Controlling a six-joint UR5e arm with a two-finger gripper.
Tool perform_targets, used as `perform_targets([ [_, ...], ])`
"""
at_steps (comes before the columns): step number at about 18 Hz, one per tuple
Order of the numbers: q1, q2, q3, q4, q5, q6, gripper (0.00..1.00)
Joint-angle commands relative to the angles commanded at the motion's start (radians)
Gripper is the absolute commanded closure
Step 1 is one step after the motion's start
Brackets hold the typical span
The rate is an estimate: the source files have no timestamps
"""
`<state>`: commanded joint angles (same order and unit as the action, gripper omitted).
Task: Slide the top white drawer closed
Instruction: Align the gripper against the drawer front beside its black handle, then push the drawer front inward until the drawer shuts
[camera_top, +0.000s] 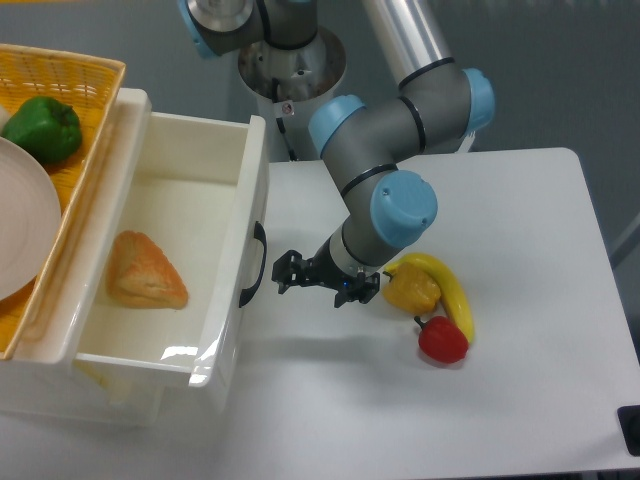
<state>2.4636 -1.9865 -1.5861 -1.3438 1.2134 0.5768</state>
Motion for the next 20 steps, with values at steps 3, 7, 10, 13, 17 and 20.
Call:
perform_targets([
  [3,0.000,0.000,0.000,0.000,0.000,0.002,0.00],
  [7,-0.006,0.000,0.002,0.000,0.000,0.003,0.00],
  [10,-0.011,0.000,0.003,0.002,0.000,0.005,0.00],
  [13,-0.009,0.002,0.003,0.000,-0.002,0.005,0.00],
  [17,-0.012,0.009,0.003,0.000,-0.008,0.005,0.00],
  [20,-0.020,0.011,0.003,0.000,-0.008,0.003,0.00],
])
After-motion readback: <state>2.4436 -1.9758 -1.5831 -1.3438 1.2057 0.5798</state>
